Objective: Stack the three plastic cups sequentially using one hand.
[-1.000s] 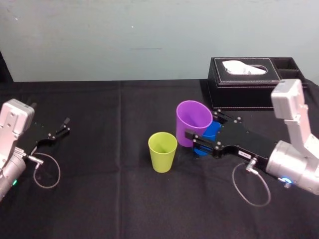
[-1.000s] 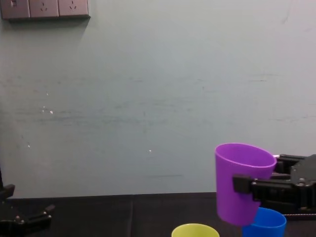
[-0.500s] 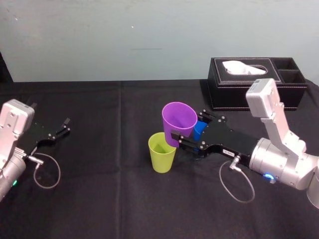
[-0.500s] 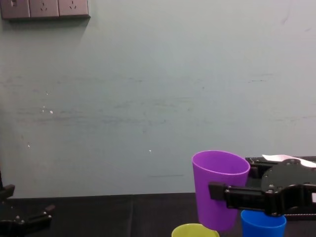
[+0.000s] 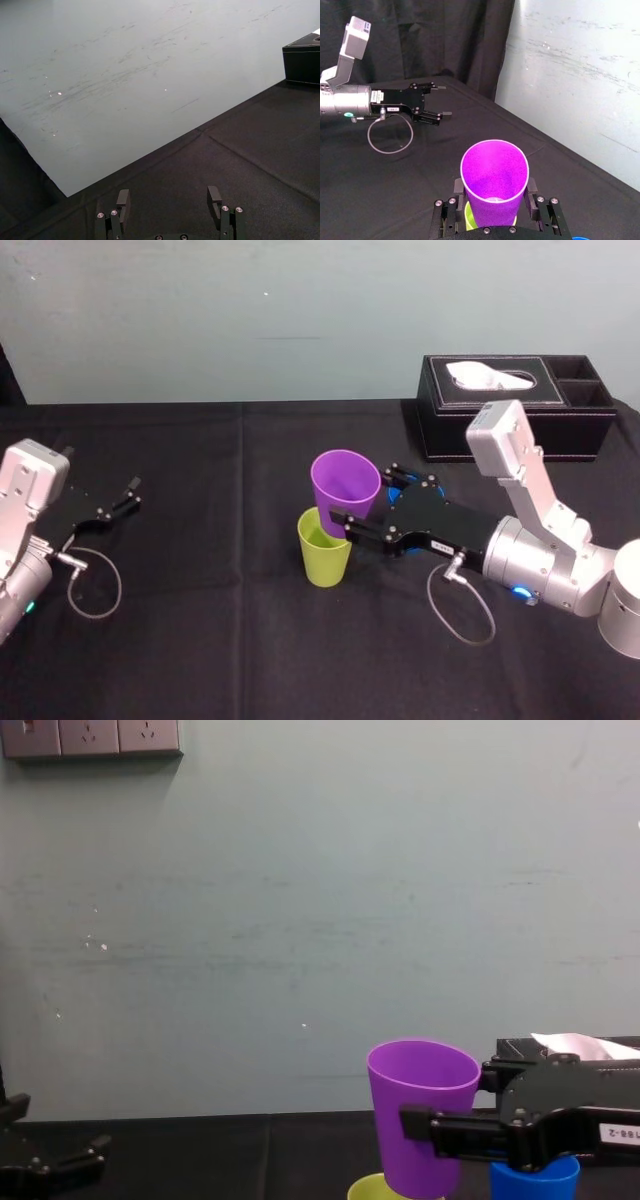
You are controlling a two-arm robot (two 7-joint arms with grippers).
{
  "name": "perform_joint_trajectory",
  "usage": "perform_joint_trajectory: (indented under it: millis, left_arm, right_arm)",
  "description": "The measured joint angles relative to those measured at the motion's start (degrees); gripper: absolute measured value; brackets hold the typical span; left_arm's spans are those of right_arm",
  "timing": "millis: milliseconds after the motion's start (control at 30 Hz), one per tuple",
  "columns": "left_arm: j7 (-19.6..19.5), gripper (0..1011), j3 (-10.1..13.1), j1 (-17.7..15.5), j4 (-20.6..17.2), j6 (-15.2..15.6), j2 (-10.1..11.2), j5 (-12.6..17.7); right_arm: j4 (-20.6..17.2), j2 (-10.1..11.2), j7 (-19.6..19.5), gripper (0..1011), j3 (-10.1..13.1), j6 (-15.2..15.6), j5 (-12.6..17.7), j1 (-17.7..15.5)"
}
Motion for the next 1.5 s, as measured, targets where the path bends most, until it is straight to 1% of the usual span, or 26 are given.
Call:
perform_joint_trajectory:
  millis: [633, 1500]
  left_arm:
    - [0.0, 1010, 0.0, 0.0, 0.0, 0.0, 0.0, 0.0]
    - [0.0, 1010, 0.0, 0.0, 0.0, 0.0, 0.0, 0.0]
  right_arm:
    - [1.3, -1.3, 0.2, 715, -0.8, 0.2, -0.8, 0.6]
    - [3.6, -3.0, 0.1, 715, -1.6, -0.5, -1.8, 1.3]
